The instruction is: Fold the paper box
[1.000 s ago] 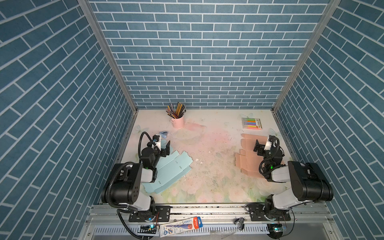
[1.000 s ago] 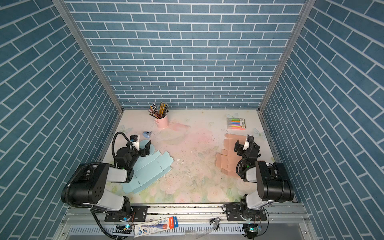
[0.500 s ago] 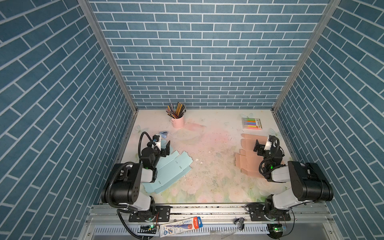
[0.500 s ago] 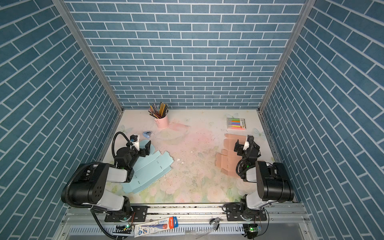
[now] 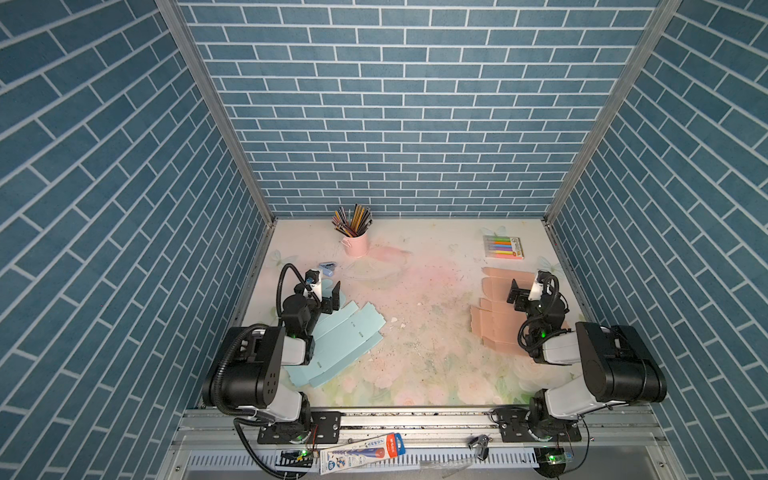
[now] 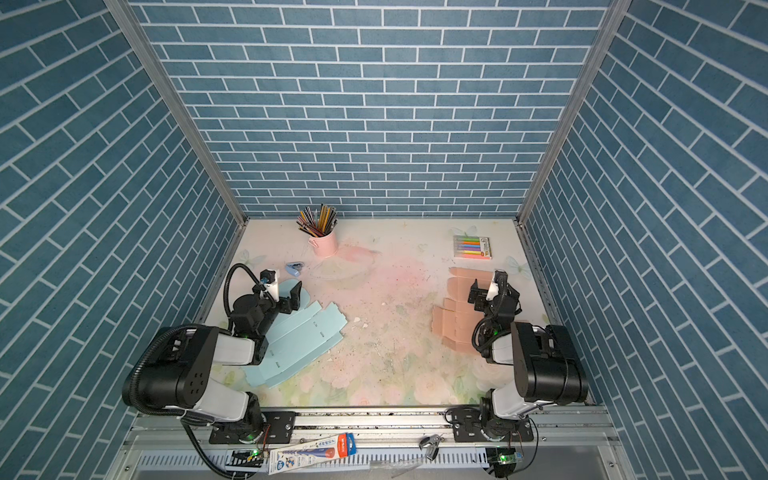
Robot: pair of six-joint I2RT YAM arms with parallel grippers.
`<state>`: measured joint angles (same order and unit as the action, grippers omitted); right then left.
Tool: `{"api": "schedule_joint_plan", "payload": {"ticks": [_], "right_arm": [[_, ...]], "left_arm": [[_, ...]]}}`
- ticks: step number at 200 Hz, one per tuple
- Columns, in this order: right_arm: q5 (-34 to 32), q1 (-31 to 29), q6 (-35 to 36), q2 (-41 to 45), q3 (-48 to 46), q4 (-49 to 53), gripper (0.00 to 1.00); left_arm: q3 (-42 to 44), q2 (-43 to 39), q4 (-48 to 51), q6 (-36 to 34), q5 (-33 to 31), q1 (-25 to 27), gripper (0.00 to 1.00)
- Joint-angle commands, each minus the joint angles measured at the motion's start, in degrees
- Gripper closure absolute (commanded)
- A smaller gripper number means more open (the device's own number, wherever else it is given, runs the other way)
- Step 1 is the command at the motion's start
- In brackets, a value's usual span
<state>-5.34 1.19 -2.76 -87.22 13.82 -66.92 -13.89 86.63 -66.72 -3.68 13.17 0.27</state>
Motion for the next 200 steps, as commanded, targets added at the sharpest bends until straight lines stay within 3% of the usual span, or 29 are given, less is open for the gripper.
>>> {"api": "schedule_joint_plan", "payload": {"ticks": [1, 200], "right_arm": [[-0.7, 0.2, -1.0, 0.2, -0.4, -2.1, 0.02], [0.5, 0.1, -0.6, 0.7, -1.0, -3.2, 0.02]], "left_arm": [[-0.3, -0.2, -1.2, -1.0, 0.8, -0.2, 0.12], [0.5, -1.5, -1.7, -1.0, 0.7, -0.3, 0.12]]}}
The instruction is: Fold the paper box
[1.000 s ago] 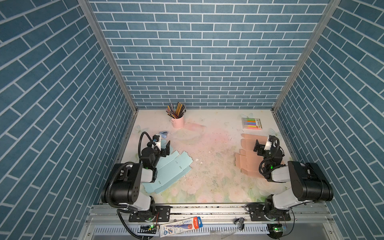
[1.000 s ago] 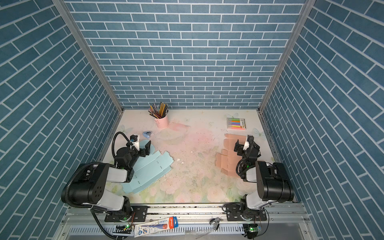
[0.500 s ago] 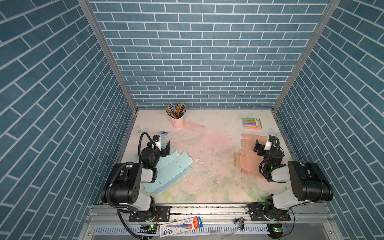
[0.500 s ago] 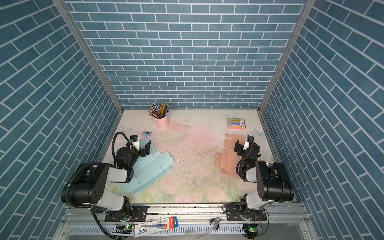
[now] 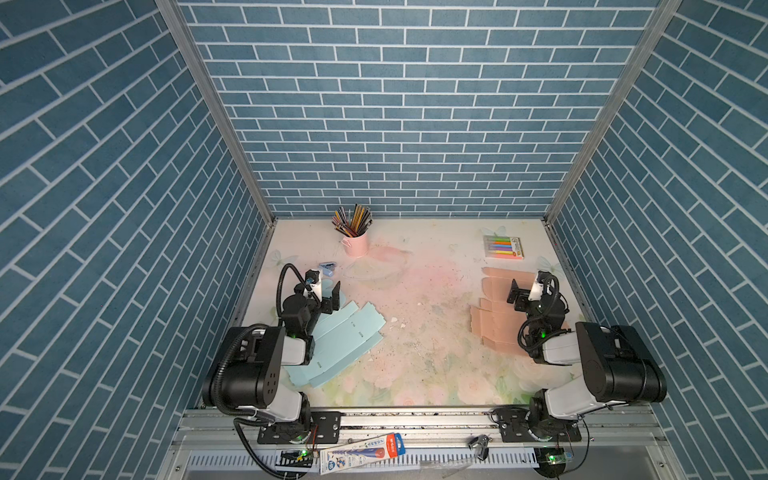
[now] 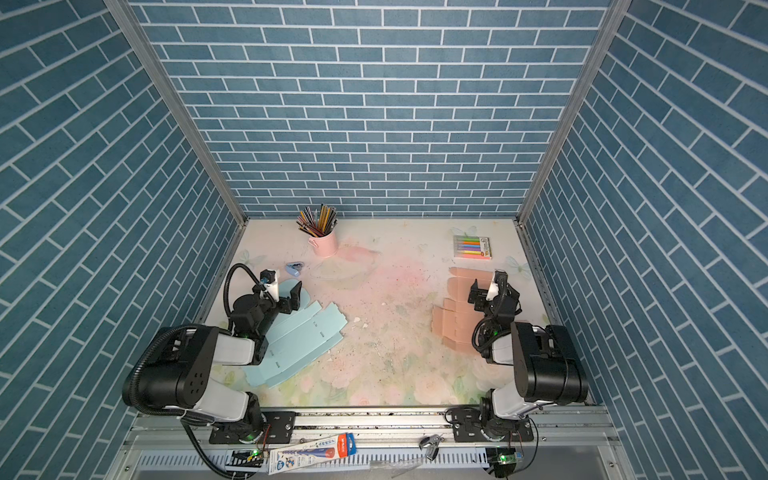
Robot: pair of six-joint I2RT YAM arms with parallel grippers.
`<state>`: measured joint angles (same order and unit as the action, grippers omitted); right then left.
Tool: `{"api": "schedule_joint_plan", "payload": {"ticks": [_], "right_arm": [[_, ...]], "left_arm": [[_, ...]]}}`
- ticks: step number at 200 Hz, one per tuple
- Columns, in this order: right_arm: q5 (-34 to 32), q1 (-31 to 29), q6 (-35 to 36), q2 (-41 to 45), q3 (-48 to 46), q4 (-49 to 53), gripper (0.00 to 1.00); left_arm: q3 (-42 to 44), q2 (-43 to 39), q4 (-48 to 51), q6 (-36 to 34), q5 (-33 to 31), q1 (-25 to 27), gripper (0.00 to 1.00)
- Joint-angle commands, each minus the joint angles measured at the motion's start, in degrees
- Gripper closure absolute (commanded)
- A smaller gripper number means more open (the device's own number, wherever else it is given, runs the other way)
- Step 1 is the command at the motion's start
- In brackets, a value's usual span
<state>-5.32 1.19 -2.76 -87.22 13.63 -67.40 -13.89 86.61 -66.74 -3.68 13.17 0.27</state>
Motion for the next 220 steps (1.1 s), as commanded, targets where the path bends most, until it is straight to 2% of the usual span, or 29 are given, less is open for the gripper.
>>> {"api": "schedule_joint_plan", "payload": {"ticks": [1, 33, 68, 103, 115, 125, 139, 161, 191, 220], "right_arm": [[0.6, 0.2, -0.5, 0.8, -0.8, -2.7, 0.02], [1.7, 0.1, 0.1, 2.7, -1.7, -2.8, 0.02], [0.5, 0.0, -0.1, 7.6, -0.9, 2.8, 0.01], [0.8, -0.4, -4.1, 15.3, 2.1, 17.9, 0.01], [1.6, -0.8, -5.0, 17.5, 2.7, 21.5, 0.01], [-1.1, -2.6, -4.4, 19.2, 3.9, 26.2, 0.01], [-3.4, -4.8, -4.0, 21.3, 6.5, 33.0, 0.01], [-3.3, -5.7, -9.6, 24.8, 10.2, 43.0, 0.01], [-2.2, -7.6, -16.2, 26.9, 13.8, 52.9, 0.01], [1.9, -10.4, -22.1, 24.8, 17.8, 60.9, 0.02]], "left_arm": [[0.6, -1.5, -1.6, -1.0, 0.7, -0.3, 0.12], [0.3, -3.8, 0.7, -0.7, 0.0, -0.1, 0.12], [-2.7, -8.9, 11.0, -1.2, -1.8, 1.6, 0.12], [-4.6, -14.2, 19.8, 0.3, -6.1, 5.0, 0.12], [-5.8, -15.4, 22.7, -0.6, -6.7, 7.6, 0.12], [-7.7, -16.5, 27.6, -1.9, -11.2, 10.9, 0.12], [-9.1, -18.2, 31.2, -1.9, -11.7, 13.3, 0.12], [-10.6, -20.0, 34.1, 4.4, -12.3, 14.9, 0.12], [-16.2, -19.0, 44.0, 14.0, -12.0, 16.0, 0.12], [-21.3, -15.2, 52.7, 22.2, -5.7, 16.6, 0.12]]}}
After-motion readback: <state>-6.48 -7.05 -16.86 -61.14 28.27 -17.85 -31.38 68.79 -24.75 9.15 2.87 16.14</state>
